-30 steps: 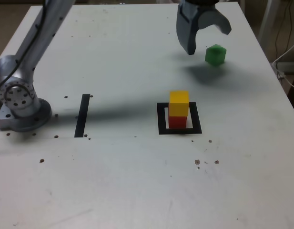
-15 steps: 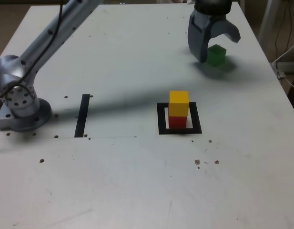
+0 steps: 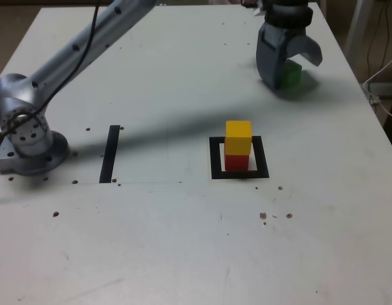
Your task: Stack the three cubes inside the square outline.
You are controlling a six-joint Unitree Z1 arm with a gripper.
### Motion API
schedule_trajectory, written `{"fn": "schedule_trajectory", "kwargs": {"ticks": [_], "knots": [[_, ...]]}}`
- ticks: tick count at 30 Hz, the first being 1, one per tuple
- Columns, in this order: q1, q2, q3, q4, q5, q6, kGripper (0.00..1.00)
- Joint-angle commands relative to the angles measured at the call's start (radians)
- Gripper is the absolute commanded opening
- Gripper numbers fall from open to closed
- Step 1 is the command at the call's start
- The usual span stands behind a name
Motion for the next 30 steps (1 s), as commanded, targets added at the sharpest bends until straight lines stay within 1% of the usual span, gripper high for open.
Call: {"fn": "schedule_trajectory", "kwargs": {"ticks": [1, 3, 5, 7, 8, 21, 26, 30], "knots": [[0.001, 0.004, -0.002, 0.030, -0.003, -0.003, 0.62], [0.001, 0.003, -0.005, 0.032, -0.003, -0.002, 0.49], [-0.001, 0.000, -0.009, 0.034, 0.000, -0.001, 0.38], [-0.002, -0.001, -0.012, 0.033, 0.002, 0.002, 0.32], [-0.003, -0.002, -0.012, 0.033, 0.003, 0.003, 0.31], [-0.010, -0.003, 0.001, 0.035, 0.009, 0.009, 0.30], [-0.021, -0.020, 0.016, 0.040, 0.026, 0.009, 0.30], [-0.038, -0.063, 0.059, 0.044, 0.045, 0.015, 0.30]]}}
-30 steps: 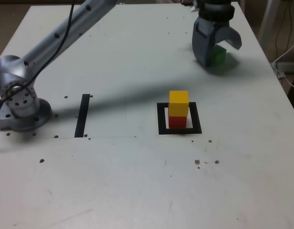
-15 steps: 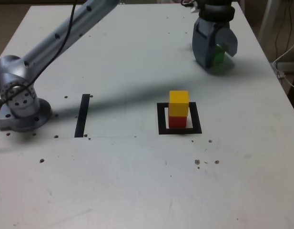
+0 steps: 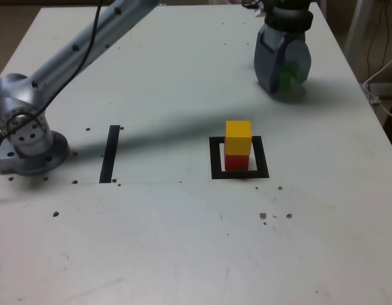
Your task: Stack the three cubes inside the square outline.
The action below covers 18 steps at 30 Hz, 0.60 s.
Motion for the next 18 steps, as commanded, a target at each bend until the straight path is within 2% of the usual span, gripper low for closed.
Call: {"fn": "schedule_trajectory", "kwargs": {"ticks": [1, 6, 18], "knots": [[-0.012, -0.042, 0.027, 0.033, 0.008, 0.009, 0.31], [-0.038, -0.128, 0.122, 0.033, 0.015, 0.041, 0.31], [-0.133, -0.365, 0.389, 0.025, -0.013, 0.096, 0.31]]}}
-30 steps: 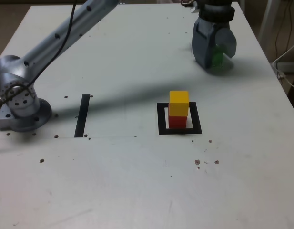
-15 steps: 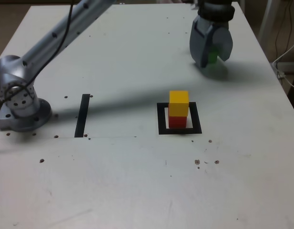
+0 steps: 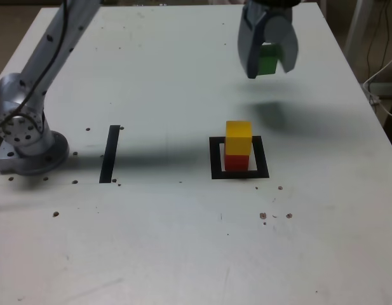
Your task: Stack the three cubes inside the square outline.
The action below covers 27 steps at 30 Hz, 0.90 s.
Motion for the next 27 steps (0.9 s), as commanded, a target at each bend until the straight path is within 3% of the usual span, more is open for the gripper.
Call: {"fn": "schedule_trajectory", "kwargs": {"ticks": [1, 14, 27], "knots": [[-0.031, -0.064, 0.050, 0.024, -0.012, 0.001, 0.31], [-0.191, -0.244, 0.281, -0.035, -0.052, -0.055, 0.31], [-0.307, -0.271, 0.393, -0.115, -0.081, -0.100, 0.31]]}}
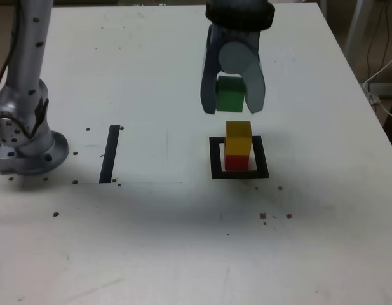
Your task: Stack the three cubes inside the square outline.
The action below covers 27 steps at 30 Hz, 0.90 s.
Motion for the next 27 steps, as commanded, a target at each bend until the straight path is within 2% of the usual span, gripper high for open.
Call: {"fn": "schedule_trajectory", "kwargs": {"ticks": [1, 12, 27], "knots": [[-0.006, 0.000, 0.009, -0.012, -0.004, -0.004, 0.31], [-0.012, 0.023, 0.040, -0.083, -0.007, -0.007, 0.31], [-0.015, 0.031, 0.072, -0.123, -0.007, -0.012, 0.31]]}}
